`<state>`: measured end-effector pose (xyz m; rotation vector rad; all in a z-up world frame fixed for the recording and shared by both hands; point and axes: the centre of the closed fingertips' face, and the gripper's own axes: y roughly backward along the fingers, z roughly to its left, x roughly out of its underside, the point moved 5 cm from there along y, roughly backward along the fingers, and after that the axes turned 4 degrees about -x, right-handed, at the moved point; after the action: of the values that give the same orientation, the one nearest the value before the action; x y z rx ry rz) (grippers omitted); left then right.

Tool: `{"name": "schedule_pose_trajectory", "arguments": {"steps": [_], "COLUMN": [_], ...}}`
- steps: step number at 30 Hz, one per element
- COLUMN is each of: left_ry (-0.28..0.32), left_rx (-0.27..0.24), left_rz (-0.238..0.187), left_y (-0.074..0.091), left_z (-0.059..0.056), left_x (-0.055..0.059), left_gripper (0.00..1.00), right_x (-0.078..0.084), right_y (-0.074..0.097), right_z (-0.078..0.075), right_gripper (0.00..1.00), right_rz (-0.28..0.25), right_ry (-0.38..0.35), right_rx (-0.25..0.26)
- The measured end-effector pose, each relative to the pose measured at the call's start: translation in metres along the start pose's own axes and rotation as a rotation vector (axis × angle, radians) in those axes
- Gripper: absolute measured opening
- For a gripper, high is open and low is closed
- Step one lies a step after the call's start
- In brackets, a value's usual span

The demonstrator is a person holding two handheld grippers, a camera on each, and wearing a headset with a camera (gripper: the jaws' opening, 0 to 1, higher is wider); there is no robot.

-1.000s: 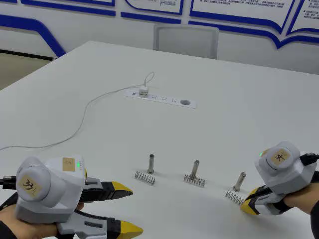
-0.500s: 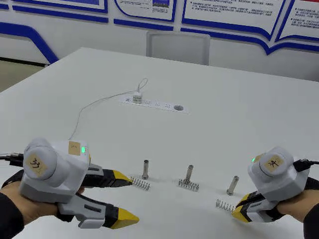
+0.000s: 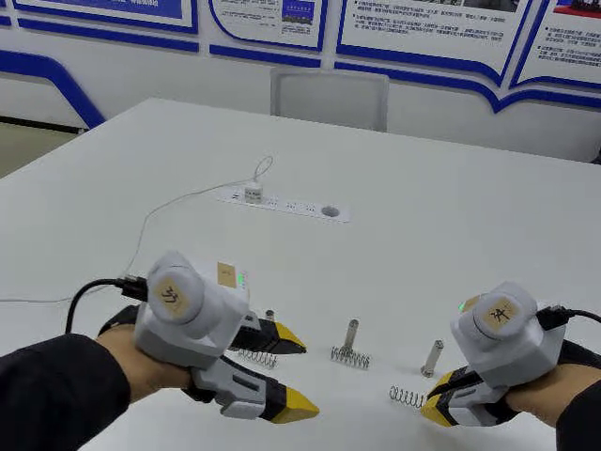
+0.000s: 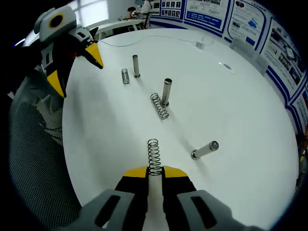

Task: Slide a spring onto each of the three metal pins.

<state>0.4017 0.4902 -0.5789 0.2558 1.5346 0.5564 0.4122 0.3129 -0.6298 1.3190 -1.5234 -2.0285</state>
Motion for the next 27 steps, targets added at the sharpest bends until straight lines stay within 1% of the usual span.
{"name": "schedule_pose_trajectory", "arguments": {"steps": [2,5,7,9,12,15,18,23,27], "left_ry": [0.000,0.002,0.002,0.000,-0.004,-0.006,-0.012,-0.037,-0.074], "left_rx": [0.009,0.014,0.016,0.018,0.015,0.008,0.003,-0.008,-0.012], "left_rz": [0.001,-0.002,0.000,0.006,0.019,0.025,0.022,0.015,0.024], "left_y": [-0.006,-0.014,-0.017,-0.019,-0.020,-0.020,-0.020,-0.020,-0.022], "left_z": [-0.003,-0.007,-0.008,-0.010,-0.010,-0.010,-0.010,-0.010,-0.011], "left_x": [0.000,0.001,0.002,0.005,0.011,0.014,0.014,0.014,0.015], "left_gripper": [0.41,0.40,0.39,0.39,0.38,0.38,0.37,0.34,0.31], "right_x": [0.000,0.000,-0.004,-0.009,-0.017,-0.028,-0.038,-0.050,-0.058], "right_y": [0.000,0.000,0.002,0.006,0.009,0.012,0.014,0.015,0.016], "right_z": [0.001,0.004,0.007,0.011,0.016,0.027,0.036,0.050,0.061], "right_gripper": [0.11,0.11,0.11,0.11,0.11,0.11,0.11,0.11,0.11], "right_rz": [-0.005,-0.005,-0.019,-0.040,-0.055,-0.068,-0.076,-0.062,-0.052], "right_ry": [-0.002,0.000,0.003,0.005,0.019,0.053,0.084,0.141,0.177], "right_rx": [0.001,-0.010,-0.017,-0.030,-0.044,-0.075,-0.100,-0.131,-0.150]}}
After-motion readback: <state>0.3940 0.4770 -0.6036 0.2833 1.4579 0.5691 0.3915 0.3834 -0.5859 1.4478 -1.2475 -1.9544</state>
